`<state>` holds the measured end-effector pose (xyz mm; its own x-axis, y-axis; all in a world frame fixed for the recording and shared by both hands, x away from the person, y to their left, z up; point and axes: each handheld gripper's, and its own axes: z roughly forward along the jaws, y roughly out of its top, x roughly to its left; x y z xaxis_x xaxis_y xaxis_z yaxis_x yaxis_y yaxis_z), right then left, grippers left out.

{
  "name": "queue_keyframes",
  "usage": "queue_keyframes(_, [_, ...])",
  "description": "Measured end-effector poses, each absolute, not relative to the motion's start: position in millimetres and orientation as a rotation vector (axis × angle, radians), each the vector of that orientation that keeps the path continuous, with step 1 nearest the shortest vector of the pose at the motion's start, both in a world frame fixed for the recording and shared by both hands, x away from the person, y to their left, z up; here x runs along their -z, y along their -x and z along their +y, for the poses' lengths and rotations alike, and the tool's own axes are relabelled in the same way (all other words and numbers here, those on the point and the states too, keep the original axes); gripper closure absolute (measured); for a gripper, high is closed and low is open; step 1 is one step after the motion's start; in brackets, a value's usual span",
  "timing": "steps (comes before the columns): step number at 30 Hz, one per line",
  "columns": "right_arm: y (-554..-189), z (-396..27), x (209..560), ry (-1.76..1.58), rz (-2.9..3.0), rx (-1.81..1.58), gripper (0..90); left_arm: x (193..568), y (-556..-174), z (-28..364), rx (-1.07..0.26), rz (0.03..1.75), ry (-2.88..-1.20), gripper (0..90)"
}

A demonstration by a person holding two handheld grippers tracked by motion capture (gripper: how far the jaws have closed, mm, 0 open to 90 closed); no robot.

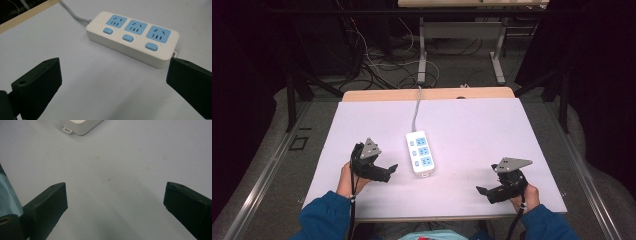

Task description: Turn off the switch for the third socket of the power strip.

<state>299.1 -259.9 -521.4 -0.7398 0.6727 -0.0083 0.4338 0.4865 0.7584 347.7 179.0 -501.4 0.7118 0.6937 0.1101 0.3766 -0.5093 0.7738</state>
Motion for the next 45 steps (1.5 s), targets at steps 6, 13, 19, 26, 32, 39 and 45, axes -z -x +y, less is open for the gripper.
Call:
queue_keyframes(6, [-299, -260, 521, -0.936, 2.426, -1.113, 4.6, 501, -341, 191, -0.529, 0.843, -2.129, 0.3])
queue_keyframes(13, [-299, -260, 521, -0.936, 2.443, -1.096, 4.6, 502, -332, 202, -0.532, 0.857, -2.138, 0.4])
queue_keyframes(19, [-299, -260, 521, -0.931, 2.431, -1.111, 4.6, 501, -327, 211, -0.537, 0.869, -2.135, 0.4])
queue_keyframes(26, [-299, -260, 521, -0.936, 2.426, -1.106, 4.6, 504, -321, 218, -0.551, 0.875, -2.128, 0.4])
queue_keyframes(32, [-299, -260, 521, -0.934, 2.429, -1.109, 4.5, 508, -315, 224, -0.551, 0.884, -2.127, 0.4])
queue_keyframes(39, [-299, -260, 521, -0.938, 2.424, -1.104, 4.6, 509, -310, 233, -0.552, 0.887, -2.118, 0.4])
queue_keyframes(45, [-299, -260, 521, -0.94, 2.425, -1.102, 4.6, 511, -306, 237, -0.554, 0.895, -2.119, 0.3])
